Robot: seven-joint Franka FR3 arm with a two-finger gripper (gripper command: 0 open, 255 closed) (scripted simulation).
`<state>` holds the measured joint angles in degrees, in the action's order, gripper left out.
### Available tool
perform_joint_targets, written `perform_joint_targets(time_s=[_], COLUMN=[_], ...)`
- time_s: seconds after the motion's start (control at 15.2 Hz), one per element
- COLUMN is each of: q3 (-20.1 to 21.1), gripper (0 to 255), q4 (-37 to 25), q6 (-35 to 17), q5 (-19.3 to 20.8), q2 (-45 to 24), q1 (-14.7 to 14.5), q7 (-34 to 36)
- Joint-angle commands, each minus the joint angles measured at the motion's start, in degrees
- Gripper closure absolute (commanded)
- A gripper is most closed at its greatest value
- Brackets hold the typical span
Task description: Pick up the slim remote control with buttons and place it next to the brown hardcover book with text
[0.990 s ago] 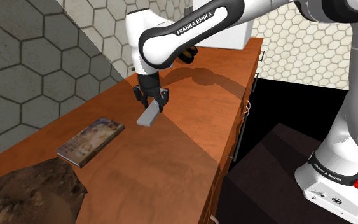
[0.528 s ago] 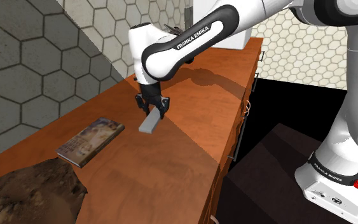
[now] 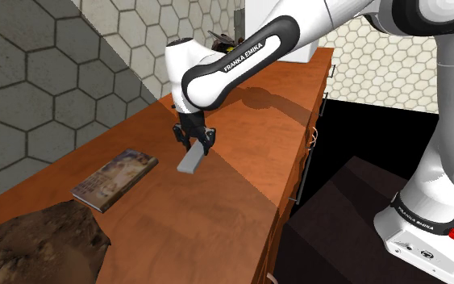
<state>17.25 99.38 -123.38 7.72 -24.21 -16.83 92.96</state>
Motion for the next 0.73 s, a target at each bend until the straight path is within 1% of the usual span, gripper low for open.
perform_joint_targets(time_s=[0.0,0.07,0.13,0.46,0.66], q3=[0.00,0.00,0.00,0.00,0.44], gripper=[255,255,0,0,0], q4=[-0.02,-0.02,-0.02,-0.02,-2.41], q6=[-0.02,-0.02,-0.02,-0.02,4.73], q5=[0.01,0.01,0.01,0.01,-0.96], q2=[-0.01,-0.01,-0.01,-0.01,2.46], q1=[0.00,0.00,-0.01,0.00,0.29], q7=[0.00,0.00,0.00,0.00,-0.61])
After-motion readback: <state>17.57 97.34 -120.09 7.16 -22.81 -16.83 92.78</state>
